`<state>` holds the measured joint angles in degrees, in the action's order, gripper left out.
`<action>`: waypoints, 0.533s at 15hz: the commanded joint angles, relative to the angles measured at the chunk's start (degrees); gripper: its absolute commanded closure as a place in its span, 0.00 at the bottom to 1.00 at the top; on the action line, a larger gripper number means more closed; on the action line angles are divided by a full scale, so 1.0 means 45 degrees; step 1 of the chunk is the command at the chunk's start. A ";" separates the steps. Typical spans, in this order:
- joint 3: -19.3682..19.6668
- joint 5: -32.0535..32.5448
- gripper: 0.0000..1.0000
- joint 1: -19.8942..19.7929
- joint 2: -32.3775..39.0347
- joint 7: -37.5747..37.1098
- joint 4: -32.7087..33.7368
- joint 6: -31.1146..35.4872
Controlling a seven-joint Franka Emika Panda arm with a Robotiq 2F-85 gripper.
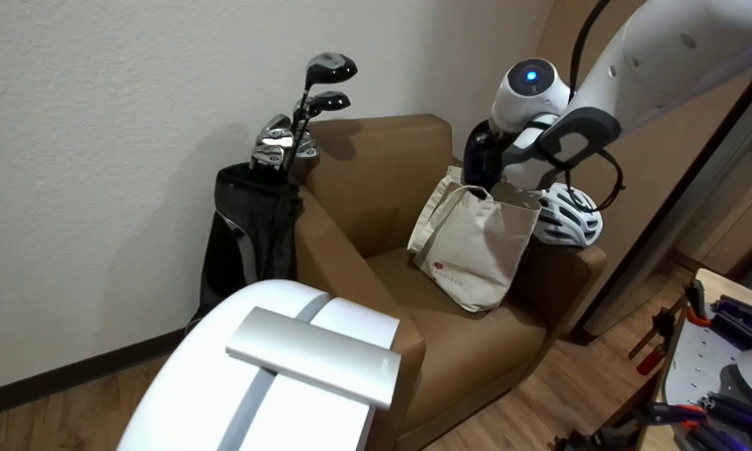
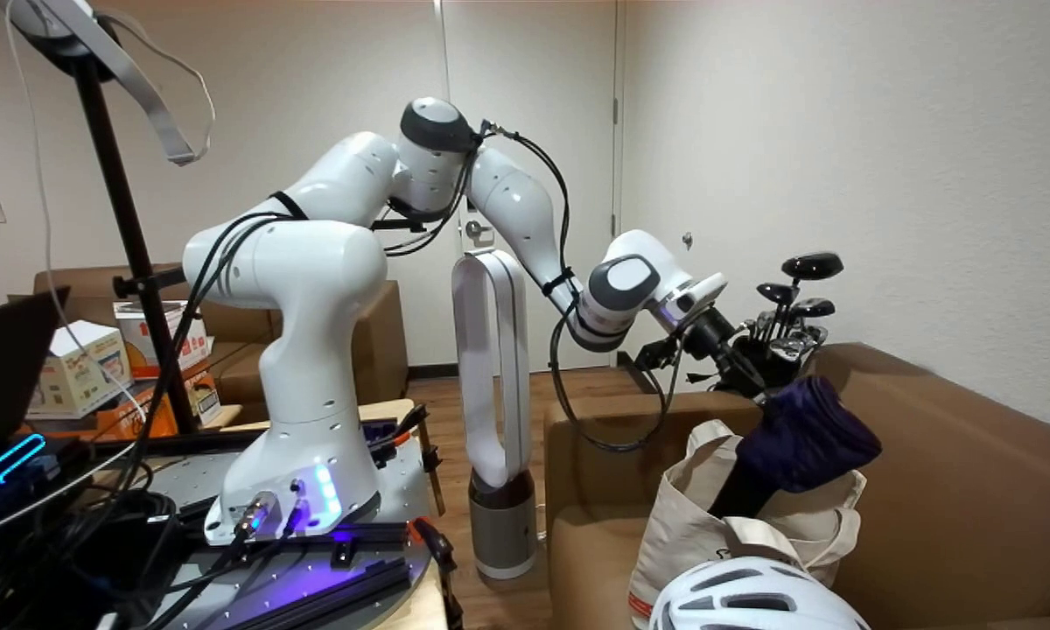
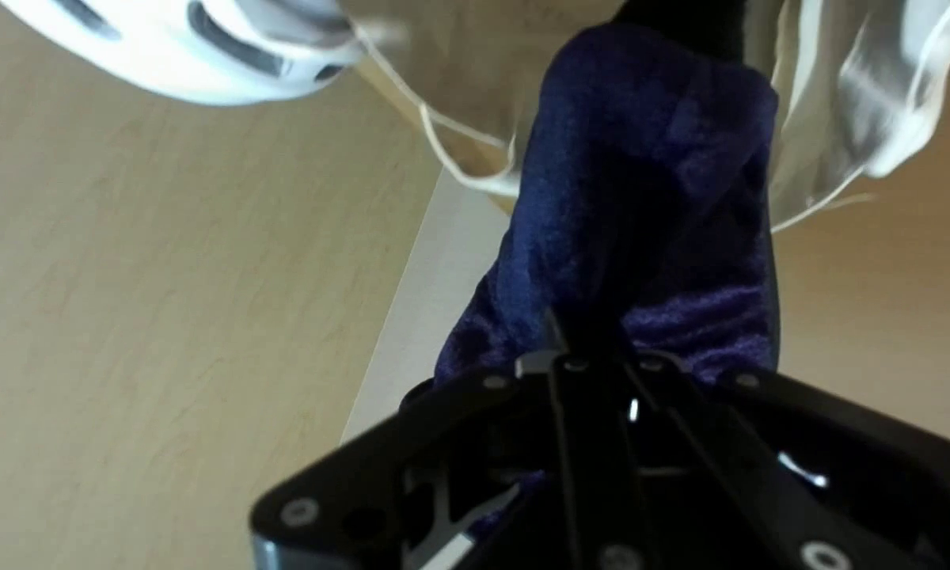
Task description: Put the sock in the bag
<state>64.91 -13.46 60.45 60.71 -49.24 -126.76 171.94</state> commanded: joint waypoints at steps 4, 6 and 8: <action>-0.3097 0.0342 0.69 -0.2749 -0.1258 0.1194 0.1155 -0.0627; -0.3931 0.0456 0.59 -0.3728 -0.2295 0.1911 0.1011 -0.0458; -0.4141 0.0701 0.46 -0.4198 -0.3067 0.2623 0.0745 -0.0449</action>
<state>49.24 -12.96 46.58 55.84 -43.89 -121.49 170.68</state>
